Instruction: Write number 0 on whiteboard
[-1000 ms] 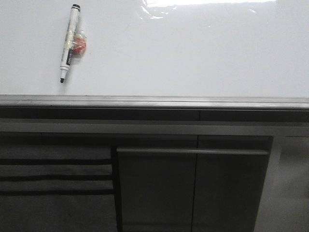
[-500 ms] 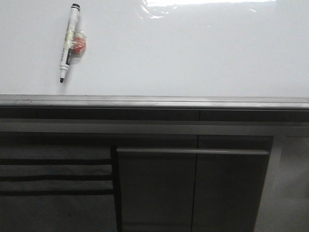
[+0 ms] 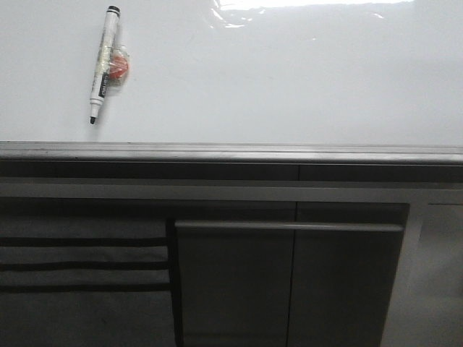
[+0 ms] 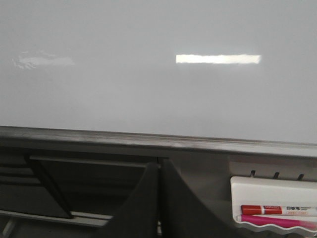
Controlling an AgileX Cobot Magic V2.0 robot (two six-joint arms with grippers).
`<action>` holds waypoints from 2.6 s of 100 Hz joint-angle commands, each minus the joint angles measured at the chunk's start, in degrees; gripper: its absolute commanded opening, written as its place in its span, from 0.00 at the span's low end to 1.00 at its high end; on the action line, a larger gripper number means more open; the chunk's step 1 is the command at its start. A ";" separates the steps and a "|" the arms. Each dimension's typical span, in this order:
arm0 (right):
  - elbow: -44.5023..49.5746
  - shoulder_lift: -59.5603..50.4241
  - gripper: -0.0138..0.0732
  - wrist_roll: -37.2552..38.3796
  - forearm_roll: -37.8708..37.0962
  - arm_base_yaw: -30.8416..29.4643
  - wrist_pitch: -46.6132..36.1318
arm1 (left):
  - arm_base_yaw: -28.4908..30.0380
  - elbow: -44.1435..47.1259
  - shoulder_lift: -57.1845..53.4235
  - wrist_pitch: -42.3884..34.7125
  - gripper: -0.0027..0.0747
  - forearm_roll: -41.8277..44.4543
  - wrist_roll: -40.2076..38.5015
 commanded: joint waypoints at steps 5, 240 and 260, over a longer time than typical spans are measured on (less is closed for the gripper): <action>-2.13 2.57 0.07 -0.45 1.73 -0.32 -2.19 | 0.13 -1.53 1.99 -3.41 0.01 -1.40 -0.46; -2.23 9.22 0.58 -3.95 1.73 -0.21 -0.59 | -11.59 -39.10 78.80 -6.79 0.41 -1.65 6.22; -2.23 9.22 0.58 -3.95 1.73 -0.21 -0.59 | -11.59 -39.54 79.46 -5.76 0.38 -1.52 6.22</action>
